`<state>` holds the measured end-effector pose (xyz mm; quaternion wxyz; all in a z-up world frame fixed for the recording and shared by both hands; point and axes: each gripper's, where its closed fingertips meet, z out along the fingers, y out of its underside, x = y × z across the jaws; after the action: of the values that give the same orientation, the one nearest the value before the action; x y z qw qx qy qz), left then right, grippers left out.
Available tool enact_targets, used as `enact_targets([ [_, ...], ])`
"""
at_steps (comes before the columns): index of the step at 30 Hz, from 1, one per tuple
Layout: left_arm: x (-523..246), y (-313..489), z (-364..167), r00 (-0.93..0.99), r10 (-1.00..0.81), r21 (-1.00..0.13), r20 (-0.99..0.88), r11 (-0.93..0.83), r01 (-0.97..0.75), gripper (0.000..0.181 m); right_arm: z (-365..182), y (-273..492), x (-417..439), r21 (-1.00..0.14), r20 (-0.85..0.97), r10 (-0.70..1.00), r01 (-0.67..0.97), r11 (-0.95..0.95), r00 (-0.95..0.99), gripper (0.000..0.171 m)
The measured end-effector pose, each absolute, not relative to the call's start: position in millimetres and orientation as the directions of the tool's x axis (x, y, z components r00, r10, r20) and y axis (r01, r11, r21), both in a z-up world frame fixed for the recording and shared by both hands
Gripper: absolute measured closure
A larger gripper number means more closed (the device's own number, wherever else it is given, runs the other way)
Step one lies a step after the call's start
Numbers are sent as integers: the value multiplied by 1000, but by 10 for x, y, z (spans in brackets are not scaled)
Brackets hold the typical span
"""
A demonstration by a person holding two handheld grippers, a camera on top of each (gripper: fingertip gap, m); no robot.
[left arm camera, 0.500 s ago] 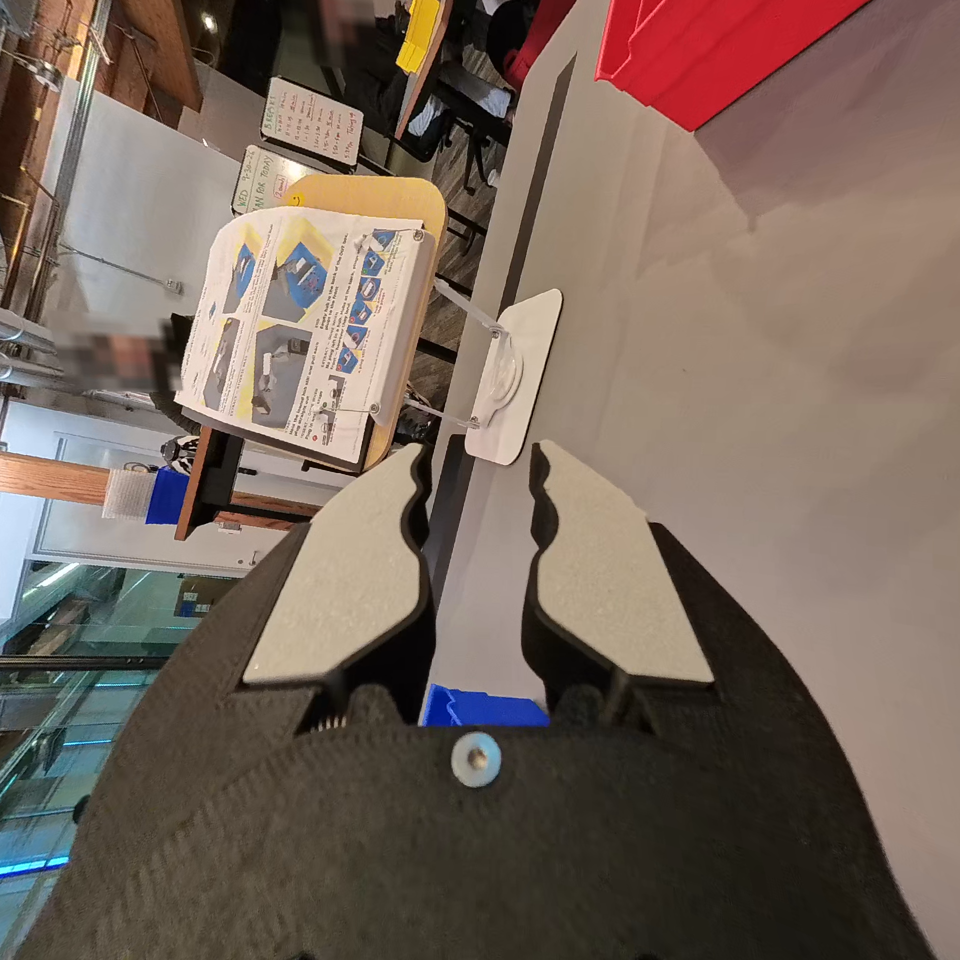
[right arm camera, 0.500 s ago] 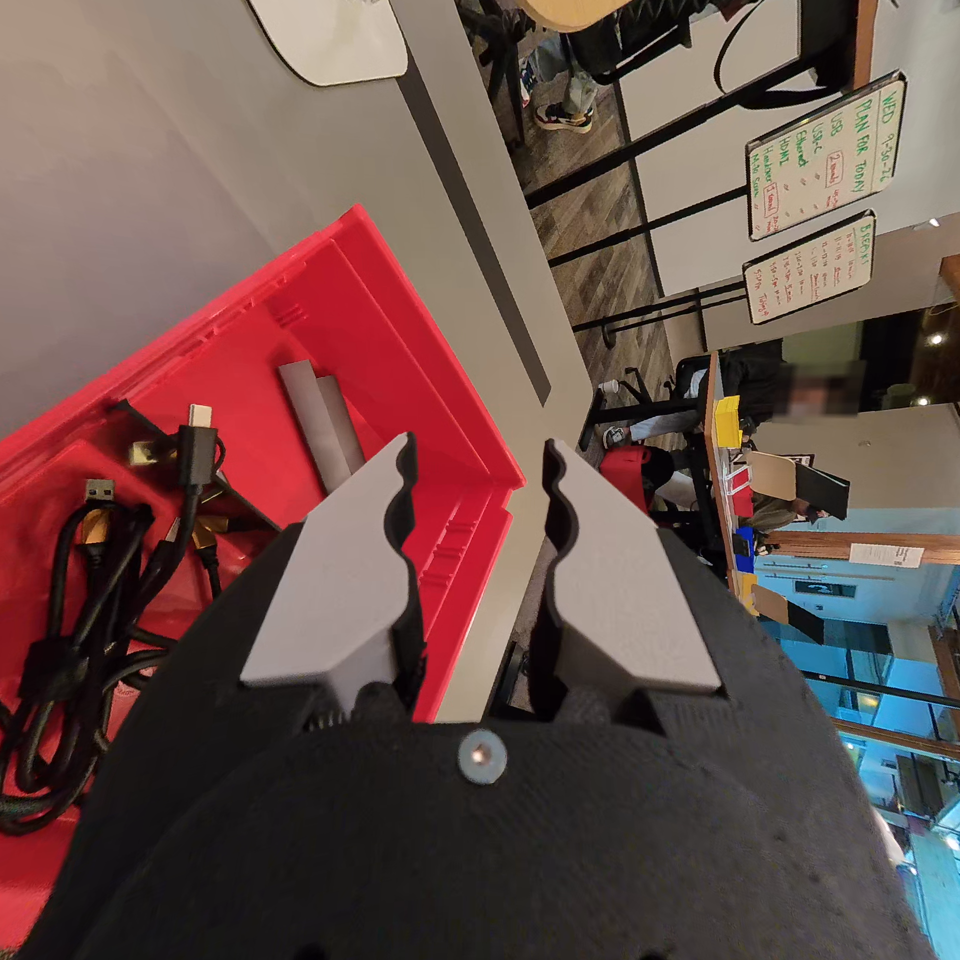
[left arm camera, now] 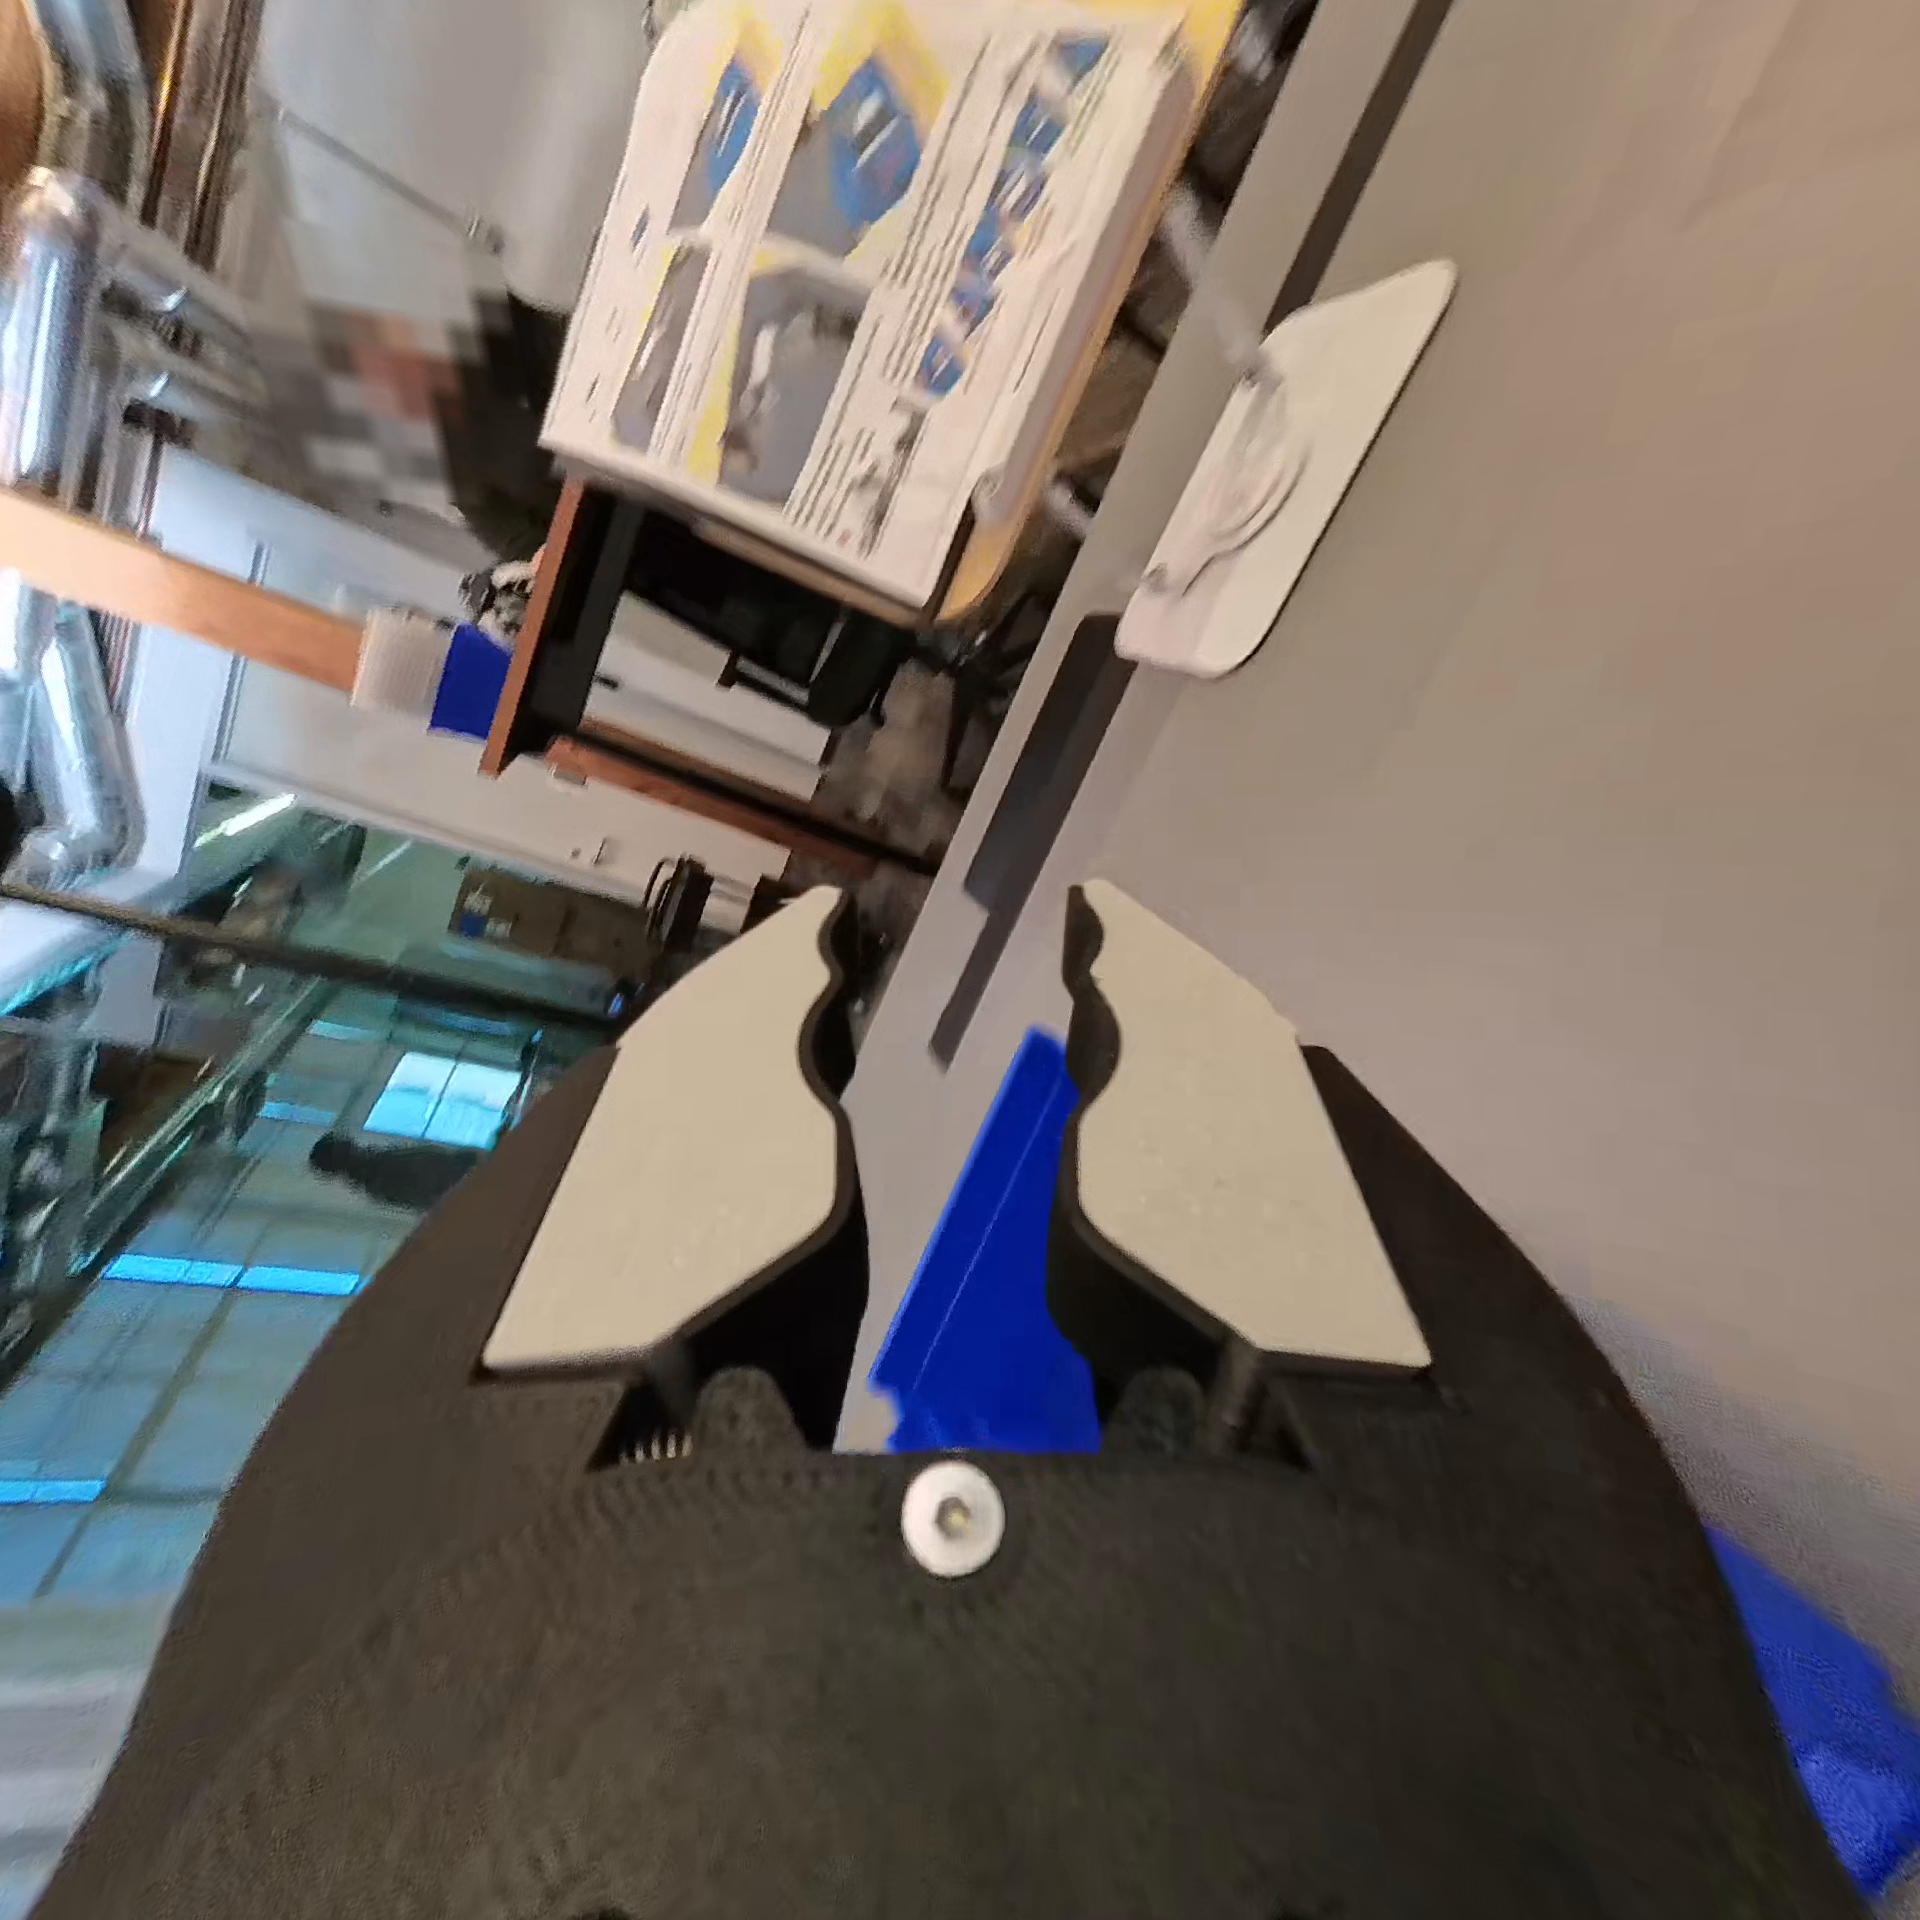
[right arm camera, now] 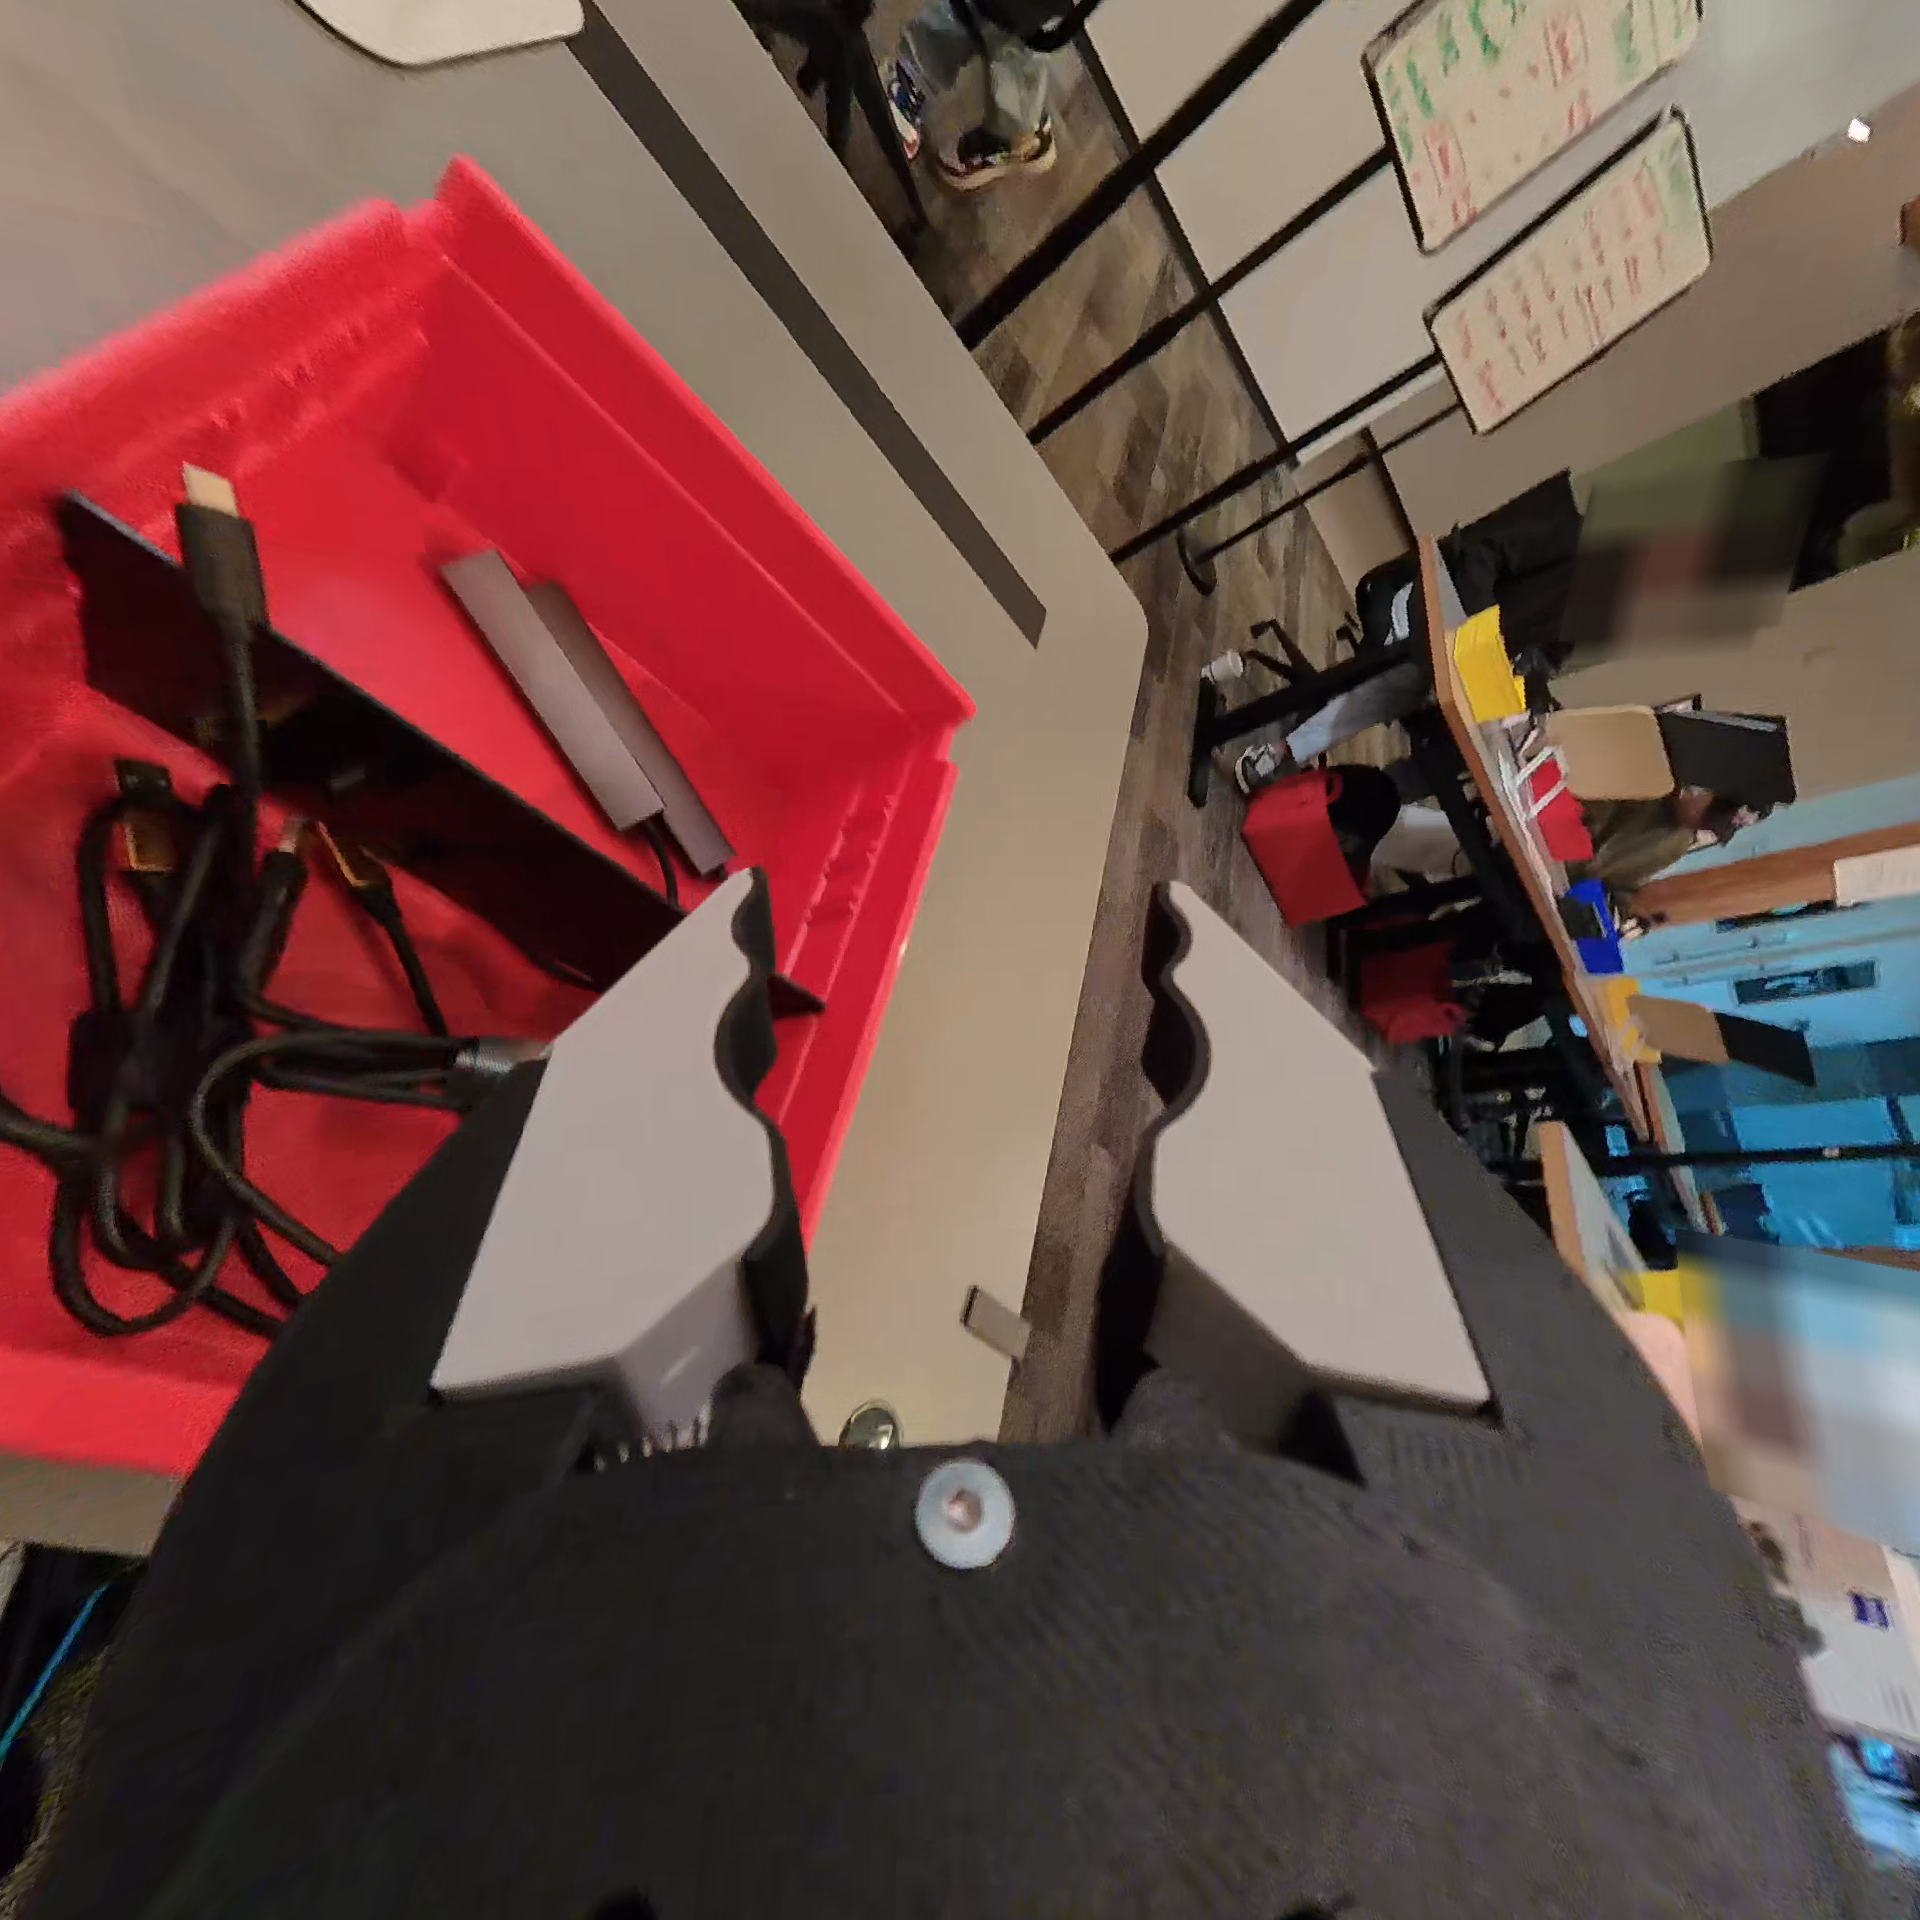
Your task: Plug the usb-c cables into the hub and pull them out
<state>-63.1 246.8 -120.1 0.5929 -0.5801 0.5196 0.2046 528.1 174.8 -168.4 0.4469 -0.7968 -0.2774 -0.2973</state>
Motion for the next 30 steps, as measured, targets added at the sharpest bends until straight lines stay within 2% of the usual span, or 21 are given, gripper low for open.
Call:
enact_targets([
  [7, -1917, 2542, -1324, 475, -252, -470, -843, -85, -879, 134, -1942, 1505, 5668, -674, 547, 135, 530, -514, 826, 82],
  [15, -2910, 2332, -1805, 641, -215, -524, -736, -418, -742, 115, -2390, 1443, 5728, -738, 329, 144, 350, -576, 933, 69],
  [18, -3041, 2254, -1970, 677, -206, -529, -707, -482, -699, 110, -2516, 1451, 5635, -744, 272, 175, 322, -585, 946, 68],
  [26, -3209, 2141, -2516, 755, -251, -516, -606, -598, -613, 100, -2823, 1492, 5528, -687, 272, 226, 353, -635, 936, 73],
  [30, -3225, 2102, -2757, 788, -274, -504, -552, -643, -577, 105, -2961, 1512, 5506, -660, 277, 239, 365, -657, 931, 82],
])
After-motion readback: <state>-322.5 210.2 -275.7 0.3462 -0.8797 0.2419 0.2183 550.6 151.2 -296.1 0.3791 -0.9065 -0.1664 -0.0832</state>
